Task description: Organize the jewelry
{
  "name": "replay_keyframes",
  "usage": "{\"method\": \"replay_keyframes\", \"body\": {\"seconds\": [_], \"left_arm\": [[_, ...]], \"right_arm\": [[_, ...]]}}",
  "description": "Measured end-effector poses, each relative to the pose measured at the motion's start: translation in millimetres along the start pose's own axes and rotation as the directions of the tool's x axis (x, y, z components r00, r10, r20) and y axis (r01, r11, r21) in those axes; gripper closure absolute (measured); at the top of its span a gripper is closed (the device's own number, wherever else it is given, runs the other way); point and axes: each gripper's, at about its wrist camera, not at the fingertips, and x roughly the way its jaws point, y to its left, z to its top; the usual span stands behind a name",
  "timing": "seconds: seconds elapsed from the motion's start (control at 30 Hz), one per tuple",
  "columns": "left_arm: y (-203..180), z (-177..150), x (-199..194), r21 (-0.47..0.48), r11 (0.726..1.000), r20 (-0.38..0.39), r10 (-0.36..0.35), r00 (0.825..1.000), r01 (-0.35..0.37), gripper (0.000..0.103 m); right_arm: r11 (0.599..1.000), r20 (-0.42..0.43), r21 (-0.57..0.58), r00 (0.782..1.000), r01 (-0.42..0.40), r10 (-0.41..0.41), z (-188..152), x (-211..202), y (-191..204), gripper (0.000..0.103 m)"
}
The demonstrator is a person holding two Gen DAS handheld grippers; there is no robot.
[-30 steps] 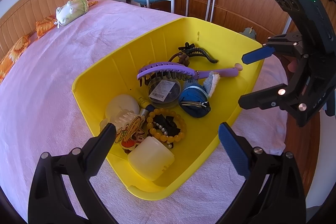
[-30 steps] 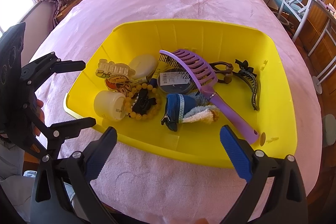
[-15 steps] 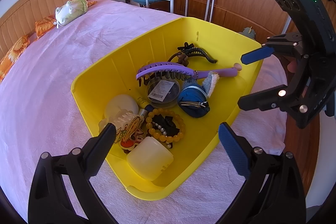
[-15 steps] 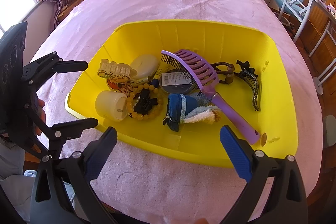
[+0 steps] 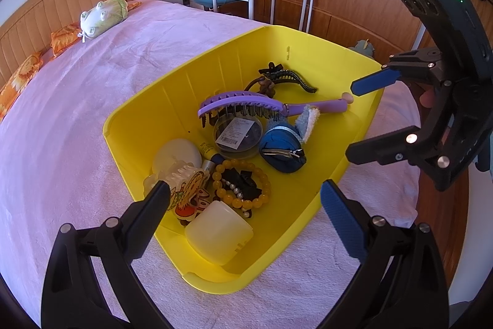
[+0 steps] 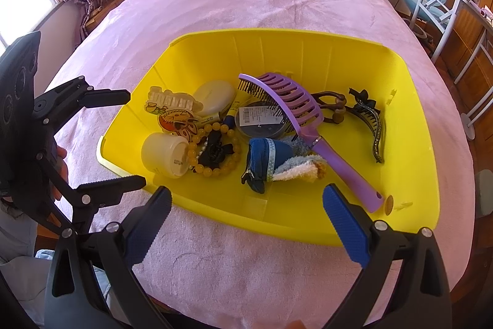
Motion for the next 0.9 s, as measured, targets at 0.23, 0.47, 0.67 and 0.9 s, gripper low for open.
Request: {"method": "replay_keyframes", "body": {"seconds": [0.23, 0.47, 0.67, 0.9], "left_arm": [[-1.1, 0.0, -0.4, 0.002, 1.0, 0.001, -0.002, 1.0, 0.001, 0.008], [-2.3, 0.8, -2.4, 0.007, 1.0, 0.008, -0.006, 1.0, 0.006, 0.008], [-5.3, 1.5, -6.6, 0.019, 1.0, 0.03, -0.001, 1.0, 0.0, 0.008], [0.5, -0.4, -20.4, -0.043, 0.998, 0.115, -0.032, 0.993, 0.038, 0.008]], "right_arm": [[1.0, 0.001, 0.0, 1.0, -0.001, 0.001, -0.4, 0.2, 0.0, 0.004], [1.0, 0.001, 0.001, 1.0, -0.002, 0.002, -0.7, 0.4, -0.1, 0.004], [1.0, 0.01, 0.002, 1.0, -0.004, 0.004, -1.0, 1.1, -0.2, 0.004], [1.0, 0.031, -0.007, 0.999, -0.009, 0.009, -3.7, -2.2, 1.5, 0.004]]}}
